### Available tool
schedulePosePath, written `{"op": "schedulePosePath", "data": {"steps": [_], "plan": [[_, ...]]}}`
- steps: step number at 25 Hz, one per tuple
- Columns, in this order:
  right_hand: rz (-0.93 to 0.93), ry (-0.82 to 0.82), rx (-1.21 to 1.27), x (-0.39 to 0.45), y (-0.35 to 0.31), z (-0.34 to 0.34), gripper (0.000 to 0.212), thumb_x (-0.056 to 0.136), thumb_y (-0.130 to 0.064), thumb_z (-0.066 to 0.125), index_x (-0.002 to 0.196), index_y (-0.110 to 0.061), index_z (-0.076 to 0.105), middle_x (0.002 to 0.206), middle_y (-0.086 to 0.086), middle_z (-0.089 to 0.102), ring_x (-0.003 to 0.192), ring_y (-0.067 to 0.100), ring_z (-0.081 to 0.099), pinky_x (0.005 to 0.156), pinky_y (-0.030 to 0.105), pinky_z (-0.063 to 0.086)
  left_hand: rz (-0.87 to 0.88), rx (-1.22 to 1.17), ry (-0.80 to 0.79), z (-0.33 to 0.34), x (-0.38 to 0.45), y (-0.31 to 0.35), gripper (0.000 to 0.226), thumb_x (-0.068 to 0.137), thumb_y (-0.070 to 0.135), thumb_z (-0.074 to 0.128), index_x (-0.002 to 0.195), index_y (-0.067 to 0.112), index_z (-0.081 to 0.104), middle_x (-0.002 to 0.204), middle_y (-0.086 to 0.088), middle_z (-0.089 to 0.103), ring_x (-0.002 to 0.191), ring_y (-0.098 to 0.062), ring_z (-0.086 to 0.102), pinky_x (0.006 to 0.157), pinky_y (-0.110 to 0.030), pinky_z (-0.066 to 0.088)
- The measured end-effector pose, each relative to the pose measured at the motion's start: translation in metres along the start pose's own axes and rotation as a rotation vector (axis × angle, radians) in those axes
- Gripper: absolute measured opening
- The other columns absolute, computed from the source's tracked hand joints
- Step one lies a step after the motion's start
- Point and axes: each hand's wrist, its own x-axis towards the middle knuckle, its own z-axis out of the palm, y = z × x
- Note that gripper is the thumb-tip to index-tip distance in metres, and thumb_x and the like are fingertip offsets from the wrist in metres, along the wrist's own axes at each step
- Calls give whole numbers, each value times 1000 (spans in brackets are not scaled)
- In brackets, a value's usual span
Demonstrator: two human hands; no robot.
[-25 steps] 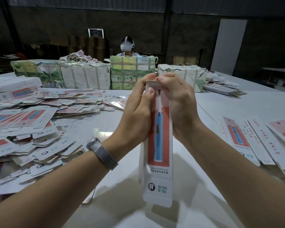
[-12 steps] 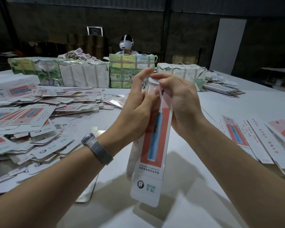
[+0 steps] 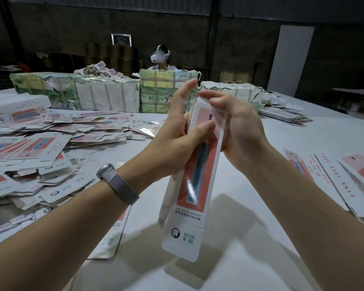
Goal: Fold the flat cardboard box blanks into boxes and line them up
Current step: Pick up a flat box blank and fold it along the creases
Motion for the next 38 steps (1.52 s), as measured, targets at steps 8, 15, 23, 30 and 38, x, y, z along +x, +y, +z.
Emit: {"op": "schedulePosePath", "data": {"steps": [8,15,23,30,38], "plan": [[-124,22,-132,3,-5,-6,30,93,-6,50,90,-18,77,83,20,69,75,40,64,67,63,45,-21,-56,38,1,-1,3,49,98,24,53,139,35,28,98,-26,66,83,-41,71,75,-47,61],[-261,-12,-214,5,-6,-9,25,82,-10,52,87,-16,76,101,28,63,67,20,67,55,40,55,-74,-126,15,-1,-2,7,39,102,22,49,135,33,32,101,-31,65,85,-52,68,69,-49,61],[-220,-79,-225,10,-9,-16,17,94,-5,58,89,-8,74,87,13,72,85,38,70,74,48,58,-49,-67,-123,-4,-1,11,49,106,11,45,139,31,16,98,-23,62,77,-34,69,70,-42,62],[-228,-276,-404,6,-34,-35,13,81,-18,65,89,-12,73,85,7,70,82,25,67,77,44,59,-149,-260,-197,-2,-3,13,50,100,15,53,136,35,24,87,-17,70,71,-40,71,60,-40,59],[-257,-137,-355,10,-23,-22,13,90,-1,67,91,-13,74,83,1,75,77,14,71,70,30,58,-90,-85,-73,-2,1,10,38,107,13,45,134,32,25,98,-13,67,76,-32,73,68,-38,60]]}}
